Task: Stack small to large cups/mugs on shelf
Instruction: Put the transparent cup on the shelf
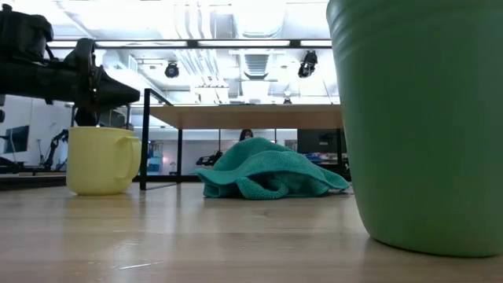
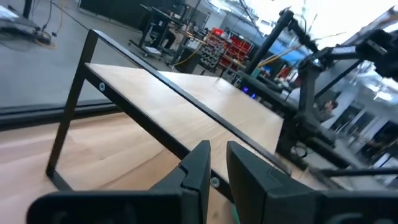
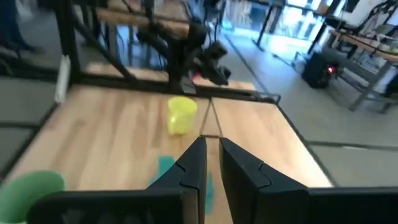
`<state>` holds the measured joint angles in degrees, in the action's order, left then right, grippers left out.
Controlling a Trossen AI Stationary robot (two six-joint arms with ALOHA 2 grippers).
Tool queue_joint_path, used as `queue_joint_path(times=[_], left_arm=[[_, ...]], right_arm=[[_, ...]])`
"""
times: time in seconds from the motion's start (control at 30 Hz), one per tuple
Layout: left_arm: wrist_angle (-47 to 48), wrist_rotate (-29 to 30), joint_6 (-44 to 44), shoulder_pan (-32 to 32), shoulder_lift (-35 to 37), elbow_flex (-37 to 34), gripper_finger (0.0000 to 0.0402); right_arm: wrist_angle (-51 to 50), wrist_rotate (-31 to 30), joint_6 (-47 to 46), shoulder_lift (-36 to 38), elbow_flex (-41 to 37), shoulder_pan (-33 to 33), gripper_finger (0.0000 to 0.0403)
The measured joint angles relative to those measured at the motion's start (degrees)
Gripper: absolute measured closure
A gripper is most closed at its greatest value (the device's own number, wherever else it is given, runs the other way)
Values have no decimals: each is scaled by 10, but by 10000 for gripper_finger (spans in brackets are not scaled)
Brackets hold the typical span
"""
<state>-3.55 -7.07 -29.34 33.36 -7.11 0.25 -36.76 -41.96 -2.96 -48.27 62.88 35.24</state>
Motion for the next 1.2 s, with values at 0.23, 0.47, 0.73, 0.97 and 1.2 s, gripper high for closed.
queue_joint_path(times=[0.23, 0.47, 0.73, 0.97, 1.2], left_arm=[[-78, -113, -49, 0, 0, 3, 362], [-52, -190, -69, -1, -25, 95, 362], [245, -210, 5, -1, -122, 297, 362], [224, -271, 39, -1, -204, 396, 362], [216, -301, 88, -1, -263, 462, 362]], right_arm=[[-13, -31, 16, -119, 119, 0, 364], [-242, -17, -197, -194, 214, -2, 364], [-533, 52, -505, -241, 233, -4, 364], [-516, 80, -553, -238, 196, -13, 364], [-513, 76, -544, -239, 176, -45, 364]])
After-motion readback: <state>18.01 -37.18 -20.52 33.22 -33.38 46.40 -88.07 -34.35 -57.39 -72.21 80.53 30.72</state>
